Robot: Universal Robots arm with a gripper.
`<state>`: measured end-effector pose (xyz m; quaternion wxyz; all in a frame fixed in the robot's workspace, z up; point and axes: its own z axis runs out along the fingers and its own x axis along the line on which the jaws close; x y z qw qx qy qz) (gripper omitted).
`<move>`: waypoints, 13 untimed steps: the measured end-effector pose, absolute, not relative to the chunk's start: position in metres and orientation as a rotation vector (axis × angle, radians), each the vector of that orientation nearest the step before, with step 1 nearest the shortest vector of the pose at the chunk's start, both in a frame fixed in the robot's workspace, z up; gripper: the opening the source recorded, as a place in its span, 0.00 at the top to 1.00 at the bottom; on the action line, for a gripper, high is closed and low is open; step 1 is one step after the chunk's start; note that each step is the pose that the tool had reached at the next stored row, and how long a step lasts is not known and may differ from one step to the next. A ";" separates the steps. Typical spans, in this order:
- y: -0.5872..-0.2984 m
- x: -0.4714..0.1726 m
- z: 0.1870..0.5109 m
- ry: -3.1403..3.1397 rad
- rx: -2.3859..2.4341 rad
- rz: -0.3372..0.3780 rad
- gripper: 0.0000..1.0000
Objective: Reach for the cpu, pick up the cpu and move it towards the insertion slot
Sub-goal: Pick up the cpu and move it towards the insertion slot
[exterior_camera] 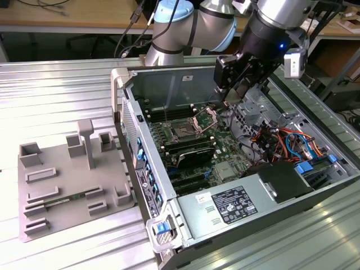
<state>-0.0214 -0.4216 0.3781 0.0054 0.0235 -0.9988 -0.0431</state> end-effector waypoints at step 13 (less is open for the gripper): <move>-0.422 -0.021 0.375 -3.127 0.074 -0.135 0.45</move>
